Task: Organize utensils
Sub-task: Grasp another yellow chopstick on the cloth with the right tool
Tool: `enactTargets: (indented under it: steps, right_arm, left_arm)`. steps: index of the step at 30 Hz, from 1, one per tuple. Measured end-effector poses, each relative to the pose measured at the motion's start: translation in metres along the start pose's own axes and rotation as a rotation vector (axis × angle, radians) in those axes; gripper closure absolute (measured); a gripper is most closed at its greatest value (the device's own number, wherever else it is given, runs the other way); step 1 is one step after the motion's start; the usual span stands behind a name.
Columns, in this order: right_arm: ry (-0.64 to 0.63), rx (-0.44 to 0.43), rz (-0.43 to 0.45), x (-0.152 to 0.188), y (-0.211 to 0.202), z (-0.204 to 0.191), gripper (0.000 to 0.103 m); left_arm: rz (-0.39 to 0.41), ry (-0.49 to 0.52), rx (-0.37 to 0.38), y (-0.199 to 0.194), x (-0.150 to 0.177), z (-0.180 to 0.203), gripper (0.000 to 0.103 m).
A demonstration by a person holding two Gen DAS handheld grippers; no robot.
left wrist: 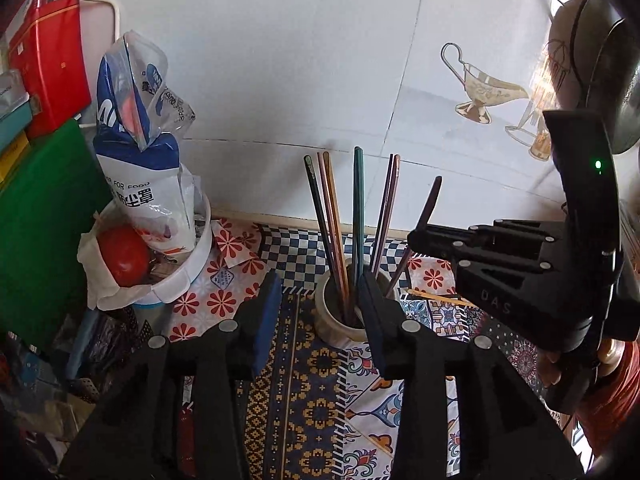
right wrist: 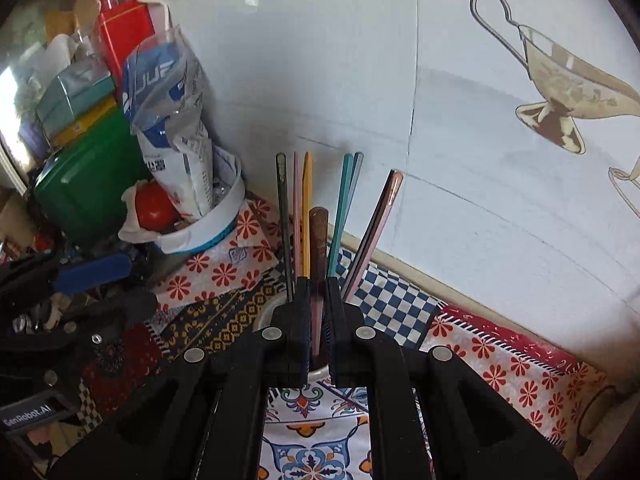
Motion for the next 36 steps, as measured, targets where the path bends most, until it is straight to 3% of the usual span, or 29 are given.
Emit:
enactTargets:
  steps: [3,5,7,10,16,21,27,31,36]
  right_arm:
    - [-0.025,-0.003,-0.024,0.013,-0.007,0.006,0.096]
    - [-0.022,-0.013,-0.026,0.019,-0.016,0.016,0.091]
    - [-0.028,0.004,-0.021,0.026,-0.024,0.03,0.078]
    - [-0.051,0.071,-0.045,0.042,-0.025,0.057,0.073]
    - [-0.066,0.19,-0.254,0.099,0.025,0.105,0.073]
    - [-0.062,0.197,-0.398,0.138,0.069,0.124,0.073]
    - [-0.058,0.166,-0.423,0.139,0.093,0.13,0.075]
    - [-0.028,0.118,-0.439,0.136,0.101,0.128,0.088]
    - [0.037,0.132,-0.445,0.134,0.105,0.13,0.097]
  left_arm:
    - [0.008,-0.002,0.004,0.0,-0.002,0.001,0.064]
    - [0.012,-0.007,0.009,0.0,-0.003,0.001,0.062]
    - [0.017,-0.017,0.012,-0.001,-0.005,0.0,0.06]
    - [0.016,-0.036,0.014,0.001,-0.005,-0.003,0.06]
    - [-0.017,-0.063,0.003,0.012,0.003,-0.01,0.06]
    - [-0.043,-0.05,-0.009,0.02,0.011,-0.01,0.06]
    - [-0.06,-0.047,-0.005,0.025,0.017,-0.009,0.06]
    - [-0.067,-0.064,-0.003,0.029,0.017,-0.009,0.06]
    - [-0.066,-0.07,0.002,0.029,0.016,-0.005,0.06]
Point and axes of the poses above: each gripper's, at about its wrist camera, not at the fingertips, and y roughly the way its jaws point, z to its right, x to its underside, the point moved 4 cm from there along y, roughly the way its jaws point, and after that the axes turned 14 degrees about z, right-handed, at the moved point
